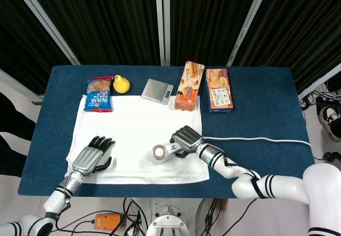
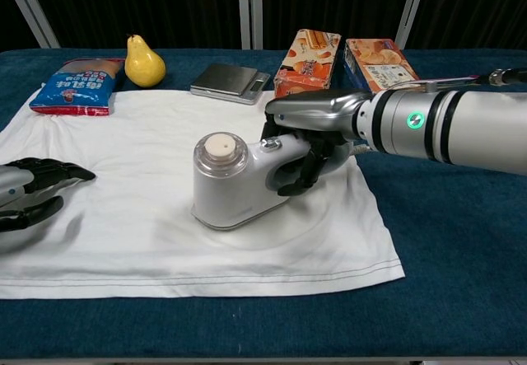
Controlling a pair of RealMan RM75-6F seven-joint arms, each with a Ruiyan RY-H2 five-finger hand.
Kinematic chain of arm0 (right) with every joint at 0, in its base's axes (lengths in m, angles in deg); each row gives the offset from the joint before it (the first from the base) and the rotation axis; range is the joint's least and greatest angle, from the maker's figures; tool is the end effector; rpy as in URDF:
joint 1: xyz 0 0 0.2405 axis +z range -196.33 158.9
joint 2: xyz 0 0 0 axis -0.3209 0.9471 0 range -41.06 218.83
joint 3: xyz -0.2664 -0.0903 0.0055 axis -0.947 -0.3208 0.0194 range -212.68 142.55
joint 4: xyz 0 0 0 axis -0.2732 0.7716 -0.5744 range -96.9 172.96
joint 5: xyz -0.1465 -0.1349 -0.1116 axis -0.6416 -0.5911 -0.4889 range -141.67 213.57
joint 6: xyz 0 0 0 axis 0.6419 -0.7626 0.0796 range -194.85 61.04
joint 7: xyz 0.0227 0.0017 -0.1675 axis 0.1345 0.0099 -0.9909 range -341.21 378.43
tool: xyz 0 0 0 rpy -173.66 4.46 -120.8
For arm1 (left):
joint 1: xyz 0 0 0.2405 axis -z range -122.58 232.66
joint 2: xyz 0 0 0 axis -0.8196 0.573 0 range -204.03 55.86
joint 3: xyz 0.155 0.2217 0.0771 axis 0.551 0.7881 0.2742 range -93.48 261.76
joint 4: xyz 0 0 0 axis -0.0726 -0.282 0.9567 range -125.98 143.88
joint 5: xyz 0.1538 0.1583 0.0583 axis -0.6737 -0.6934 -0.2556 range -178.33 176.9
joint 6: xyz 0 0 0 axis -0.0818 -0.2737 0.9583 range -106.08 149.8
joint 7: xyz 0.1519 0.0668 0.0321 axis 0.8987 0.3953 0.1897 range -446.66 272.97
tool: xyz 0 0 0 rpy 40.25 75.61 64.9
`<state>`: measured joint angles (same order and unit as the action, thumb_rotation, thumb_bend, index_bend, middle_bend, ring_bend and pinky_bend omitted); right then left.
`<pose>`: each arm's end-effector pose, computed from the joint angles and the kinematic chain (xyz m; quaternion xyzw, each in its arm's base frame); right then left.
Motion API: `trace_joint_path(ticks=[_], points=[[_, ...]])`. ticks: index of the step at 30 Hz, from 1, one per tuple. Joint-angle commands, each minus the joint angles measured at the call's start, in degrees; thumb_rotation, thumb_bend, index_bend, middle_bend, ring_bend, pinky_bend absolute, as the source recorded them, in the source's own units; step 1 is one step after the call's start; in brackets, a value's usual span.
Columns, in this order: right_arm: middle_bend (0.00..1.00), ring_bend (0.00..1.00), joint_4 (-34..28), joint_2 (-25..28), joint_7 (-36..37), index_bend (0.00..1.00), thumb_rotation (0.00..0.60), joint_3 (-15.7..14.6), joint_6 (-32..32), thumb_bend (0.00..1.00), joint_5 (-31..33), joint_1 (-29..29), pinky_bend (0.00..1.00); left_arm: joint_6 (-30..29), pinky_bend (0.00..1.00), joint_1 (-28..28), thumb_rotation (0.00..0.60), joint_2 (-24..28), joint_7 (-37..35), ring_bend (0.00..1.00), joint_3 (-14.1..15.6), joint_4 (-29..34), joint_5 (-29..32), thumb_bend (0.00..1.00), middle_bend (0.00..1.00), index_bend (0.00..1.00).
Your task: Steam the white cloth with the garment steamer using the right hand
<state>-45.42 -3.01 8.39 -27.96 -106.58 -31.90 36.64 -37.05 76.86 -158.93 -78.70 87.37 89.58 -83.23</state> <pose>-0.0824 -0.3702 -0.1076 0.8392 -0.3606 0.3308 0.2370 -0.3044 0.2575 -0.0425 -0.7582 -0.4295 -0.2808 0.4022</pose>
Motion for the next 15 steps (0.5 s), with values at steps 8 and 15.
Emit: trace_joint_path(ticks=[8, 15], points=[[0.94, 0.97, 9.61, -4.57, -0.91, 1.0, 0.6, 1.84, -1.04, 0.44, 2.26, 0.79, 0.67, -0.08, 0.0, 0.18, 0.0, 0.05, 0.14, 0.0, 0.13, 0.18, 0.0, 0.4, 0.06, 0.08], [0.94, 0.97, 13.69, -4.47, 0.82, 1.0, 0.6, 3.11, -1.61, 0.44, 3.78, -0.16, 0.67, -0.22, 0.0, 0.3, 0.0, 0.11, 0.12, 0.0, 0.04, 0.16, 0.08, 0.4, 0.06, 0.08]])
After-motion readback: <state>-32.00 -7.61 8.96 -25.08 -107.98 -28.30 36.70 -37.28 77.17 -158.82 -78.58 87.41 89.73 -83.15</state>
